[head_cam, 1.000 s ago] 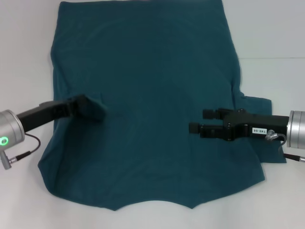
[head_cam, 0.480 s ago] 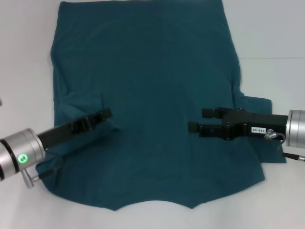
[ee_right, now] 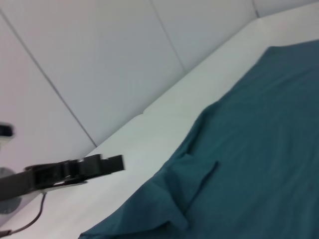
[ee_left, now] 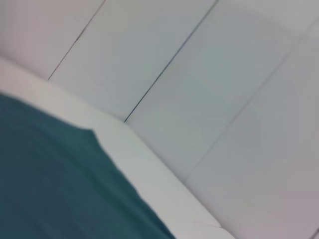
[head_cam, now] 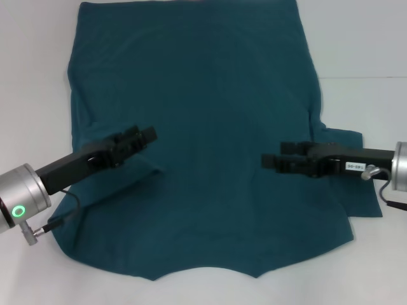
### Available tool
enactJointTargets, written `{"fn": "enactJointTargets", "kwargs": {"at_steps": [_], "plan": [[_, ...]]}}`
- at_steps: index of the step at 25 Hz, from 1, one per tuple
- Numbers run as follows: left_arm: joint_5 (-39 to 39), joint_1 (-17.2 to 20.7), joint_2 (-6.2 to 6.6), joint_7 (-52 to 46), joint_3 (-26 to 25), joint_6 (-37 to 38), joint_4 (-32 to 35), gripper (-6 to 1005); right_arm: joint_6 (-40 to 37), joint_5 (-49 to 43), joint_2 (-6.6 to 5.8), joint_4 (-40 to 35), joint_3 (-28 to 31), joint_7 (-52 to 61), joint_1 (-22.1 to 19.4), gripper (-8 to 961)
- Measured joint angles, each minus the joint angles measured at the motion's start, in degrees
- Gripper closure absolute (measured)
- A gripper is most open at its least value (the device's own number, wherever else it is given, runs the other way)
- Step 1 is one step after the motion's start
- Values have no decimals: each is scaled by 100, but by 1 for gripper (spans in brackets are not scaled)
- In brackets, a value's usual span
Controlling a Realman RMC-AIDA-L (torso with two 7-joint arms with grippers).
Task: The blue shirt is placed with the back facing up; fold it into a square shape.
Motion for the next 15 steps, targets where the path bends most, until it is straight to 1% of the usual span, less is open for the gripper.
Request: {"fn": "enactJointTargets", "kwargs": {"at_steps": [5,7,8,9,10,15], "plan": [[-7,19,5,986,-16,398,40,439,-64,-12,-238,-11,-33,833,-80,54],[21,24,10,1336,19,494,61,439,-68,-18,-326,-17,-23,1135,-125,53],[42,24,11,1553,65,523,77,438,-66,-20,-359,-21,-7,1246,-154,53],[42,24,11,1553,65,523,77,438,-49,-21,-391,-33,14,1373,-193,53],[123,34,2,2187,252,542,108,438,-25,-21,-410,-41,23,1463,-218,53],[445,34,0,2783,325,481,179,437,236,-25,-514,-138,100,2223,-385,54]]}}
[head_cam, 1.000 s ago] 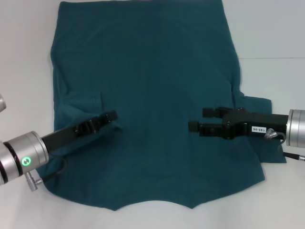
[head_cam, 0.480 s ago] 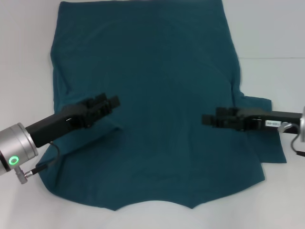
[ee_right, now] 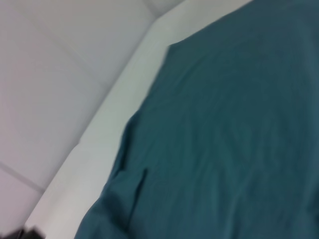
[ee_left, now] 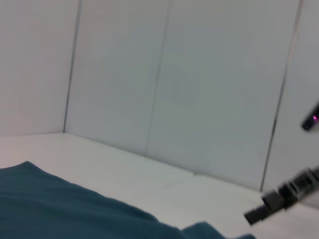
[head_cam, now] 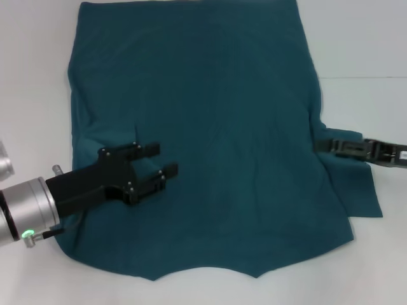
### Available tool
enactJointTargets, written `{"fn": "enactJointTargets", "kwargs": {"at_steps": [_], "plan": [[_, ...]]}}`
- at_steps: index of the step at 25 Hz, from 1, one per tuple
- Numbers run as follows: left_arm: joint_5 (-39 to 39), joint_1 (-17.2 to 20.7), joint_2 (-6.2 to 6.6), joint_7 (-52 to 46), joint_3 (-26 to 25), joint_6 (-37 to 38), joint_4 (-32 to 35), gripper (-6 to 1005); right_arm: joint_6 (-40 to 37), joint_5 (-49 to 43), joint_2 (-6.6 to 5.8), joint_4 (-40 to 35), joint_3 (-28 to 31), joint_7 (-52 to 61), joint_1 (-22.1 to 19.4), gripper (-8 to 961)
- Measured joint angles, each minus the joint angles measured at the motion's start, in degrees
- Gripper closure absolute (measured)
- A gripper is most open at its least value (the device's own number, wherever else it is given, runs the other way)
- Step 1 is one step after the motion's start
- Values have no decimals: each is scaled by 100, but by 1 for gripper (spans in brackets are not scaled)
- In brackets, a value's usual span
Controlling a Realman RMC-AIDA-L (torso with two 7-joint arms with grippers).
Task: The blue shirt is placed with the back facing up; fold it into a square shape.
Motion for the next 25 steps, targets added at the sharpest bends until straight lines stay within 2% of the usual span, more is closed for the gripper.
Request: {"fn": "enactJointTargets", "kwargs": {"at_steps": [9,17,25], "plan": [[284,19,-8,210,297,-91,196,435,466,-1,-84,-30,372,828,-311,53],[302,-6,-8,297,301,-210,183,434,1003,0,-51,154,457,944,-429,53],[294,-19,-3,267,296,-260,192,432,1113,-50,-45,353,381,997,-390,54]]}}
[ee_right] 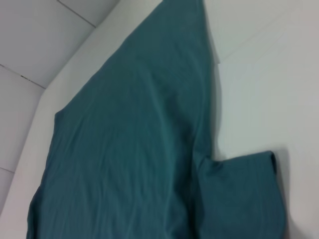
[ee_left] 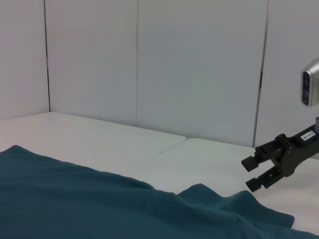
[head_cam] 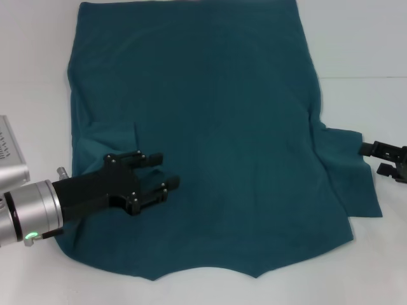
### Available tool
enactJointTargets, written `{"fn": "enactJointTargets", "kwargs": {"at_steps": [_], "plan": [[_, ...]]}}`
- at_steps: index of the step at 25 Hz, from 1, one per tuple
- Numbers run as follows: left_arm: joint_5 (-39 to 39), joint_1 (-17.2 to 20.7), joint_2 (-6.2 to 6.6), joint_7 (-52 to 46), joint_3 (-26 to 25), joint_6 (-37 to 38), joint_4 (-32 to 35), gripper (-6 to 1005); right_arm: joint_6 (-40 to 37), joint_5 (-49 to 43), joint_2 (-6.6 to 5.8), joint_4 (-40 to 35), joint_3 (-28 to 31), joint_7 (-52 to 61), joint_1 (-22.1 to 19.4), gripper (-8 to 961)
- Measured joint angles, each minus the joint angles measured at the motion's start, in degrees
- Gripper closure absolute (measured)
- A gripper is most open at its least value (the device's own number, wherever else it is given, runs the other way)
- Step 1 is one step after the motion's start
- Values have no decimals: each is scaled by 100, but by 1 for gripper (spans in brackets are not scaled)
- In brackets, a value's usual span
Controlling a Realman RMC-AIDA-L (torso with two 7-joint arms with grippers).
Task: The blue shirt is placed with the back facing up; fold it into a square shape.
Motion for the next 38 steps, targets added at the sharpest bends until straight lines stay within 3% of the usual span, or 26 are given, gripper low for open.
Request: {"fn": "enactJointTargets", "kwargs": {"at_steps": [11,16,19,31,38], "plan": [[-14,-55,11,-164,3,-18,-17,430,123,-231,64,11,18,105,53,54],[-2,-64,13,-275,5,-83,-18,297,208,-232,96,53,15,52,113,54],[3,-70,12,-316,5,-86,-13,158,280,-232,108,103,16,28,142,53],[17,-70,12,-319,13,-86,17,160,288,-121,240,105,85,-146,170,128],[27,-87,14,-319,14,-85,17,161,357,-117,291,143,128,-198,191,430]]}}
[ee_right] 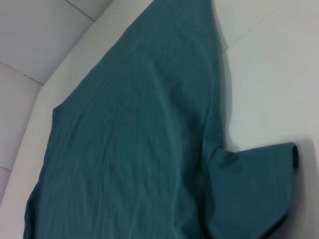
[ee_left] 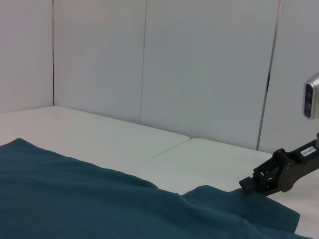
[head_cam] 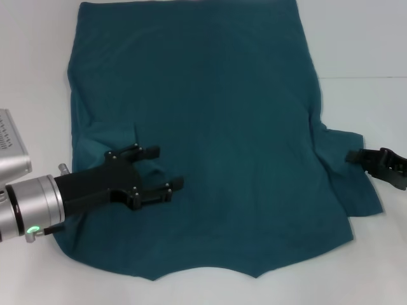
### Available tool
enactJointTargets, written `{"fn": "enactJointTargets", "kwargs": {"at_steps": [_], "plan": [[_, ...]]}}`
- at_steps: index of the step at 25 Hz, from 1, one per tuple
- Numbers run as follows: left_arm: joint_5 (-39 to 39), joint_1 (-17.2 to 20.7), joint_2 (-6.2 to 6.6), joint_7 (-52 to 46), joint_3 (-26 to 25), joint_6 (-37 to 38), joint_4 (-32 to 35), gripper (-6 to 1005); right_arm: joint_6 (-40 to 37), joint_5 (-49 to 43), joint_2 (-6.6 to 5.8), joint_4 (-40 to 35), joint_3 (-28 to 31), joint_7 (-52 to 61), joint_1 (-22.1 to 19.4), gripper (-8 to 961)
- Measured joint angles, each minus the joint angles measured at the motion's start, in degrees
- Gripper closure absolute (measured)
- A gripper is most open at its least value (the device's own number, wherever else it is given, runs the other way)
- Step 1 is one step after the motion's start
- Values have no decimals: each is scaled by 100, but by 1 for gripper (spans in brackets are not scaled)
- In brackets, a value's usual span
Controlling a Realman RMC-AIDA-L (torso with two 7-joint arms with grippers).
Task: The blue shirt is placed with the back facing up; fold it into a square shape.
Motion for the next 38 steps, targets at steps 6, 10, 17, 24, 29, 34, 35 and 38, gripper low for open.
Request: {"fn": "enactJointTargets", "kwargs": {"at_steps": [6,10,17,24,29,34,35,38], "plan": [[20,-11,5,27,0,1,0,162,29,0,40,0,174,-86,-42,614],[32,-7,7,31,28,1,-15,163,34,0,78,-1,417,-259,-72,775],[35,29,-9,24,53,5,-32,163,-5,0,81,-1,525,-361,-94,954],[35,63,-17,1,53,38,-36,163,-27,4,40,-50,807,-541,-98,955],[28,70,-19,-20,52,45,-36,163,-28,104,-88,-67,977,-672,-98,951],[-3,75,-19,-84,52,53,-36,163,-17,146,-255,-73,974,-684,-28,937],[-4,75,-19,-92,52,53,-36,163,-4,146,-285,-75,963,-684,-7,934],[-7,77,-19,-100,41,57,-40,163,22,141,-350,-78,942,-685,57,925]]}}
